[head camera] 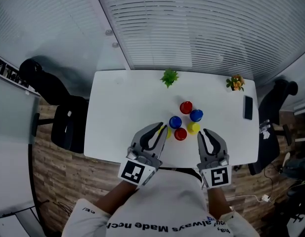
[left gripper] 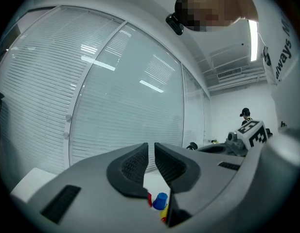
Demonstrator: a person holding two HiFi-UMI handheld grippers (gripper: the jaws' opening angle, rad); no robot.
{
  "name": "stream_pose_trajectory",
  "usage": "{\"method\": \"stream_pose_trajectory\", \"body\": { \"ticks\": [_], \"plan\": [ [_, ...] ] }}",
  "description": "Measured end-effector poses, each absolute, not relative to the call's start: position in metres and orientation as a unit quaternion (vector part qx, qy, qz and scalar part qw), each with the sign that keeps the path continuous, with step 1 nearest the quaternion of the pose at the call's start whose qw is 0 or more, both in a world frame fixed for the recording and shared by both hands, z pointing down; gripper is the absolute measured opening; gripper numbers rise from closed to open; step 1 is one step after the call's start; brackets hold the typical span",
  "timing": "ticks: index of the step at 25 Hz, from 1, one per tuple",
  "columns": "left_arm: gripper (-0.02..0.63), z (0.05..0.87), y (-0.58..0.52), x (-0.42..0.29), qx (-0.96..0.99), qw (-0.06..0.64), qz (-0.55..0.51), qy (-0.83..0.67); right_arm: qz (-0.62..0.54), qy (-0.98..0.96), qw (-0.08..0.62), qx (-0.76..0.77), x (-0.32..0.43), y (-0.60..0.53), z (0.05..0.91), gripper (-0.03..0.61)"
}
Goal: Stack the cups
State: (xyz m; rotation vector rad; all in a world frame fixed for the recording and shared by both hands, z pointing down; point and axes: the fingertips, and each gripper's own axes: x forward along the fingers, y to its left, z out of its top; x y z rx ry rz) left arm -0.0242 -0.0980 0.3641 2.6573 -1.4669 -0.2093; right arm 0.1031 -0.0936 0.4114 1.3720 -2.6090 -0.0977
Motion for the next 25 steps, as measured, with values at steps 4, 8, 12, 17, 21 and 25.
{"method": "stream_pose_trajectory", "body": {
  "ticks": [4,8,12,17,21,25],
  "plan": [
    [0.054,0.375,-0.103,-0.026,0.873,0.057,-0.059,-0.48,0.003,-0.881,0.141,0.451,0.105,-0.091,0.478,0.118],
    [0.054,0.38,-0.107,-0.025,0.875,0.06,-0.054,-0.478,0.032,-0.882,0.176,0.436,0.1,-0.087,0.533,0.168],
    [0.054,0.384,-0.108,-0.024,0.876,0.062,-0.05,-0.475,0.048,-0.884,0.206,0.416,0.094,-0.084,0.575,0.195],
    [0.054,0.387,-0.109,-0.022,0.876,0.065,-0.047,-0.476,0.058,-0.885,0.233,0.4,0.087,-0.084,0.619,0.225],
    [0.054,0.385,-0.108,-0.022,0.875,0.067,-0.048,-0.477,0.078,-0.881,0.253,0.393,0.083,-0.085,0.651,0.245],
    [0.054,0.387,-0.107,-0.023,0.875,0.067,-0.044,-0.478,0.099,-0.874,0.267,0.393,0.081,-0.09,0.679,0.262]
  ]
}}
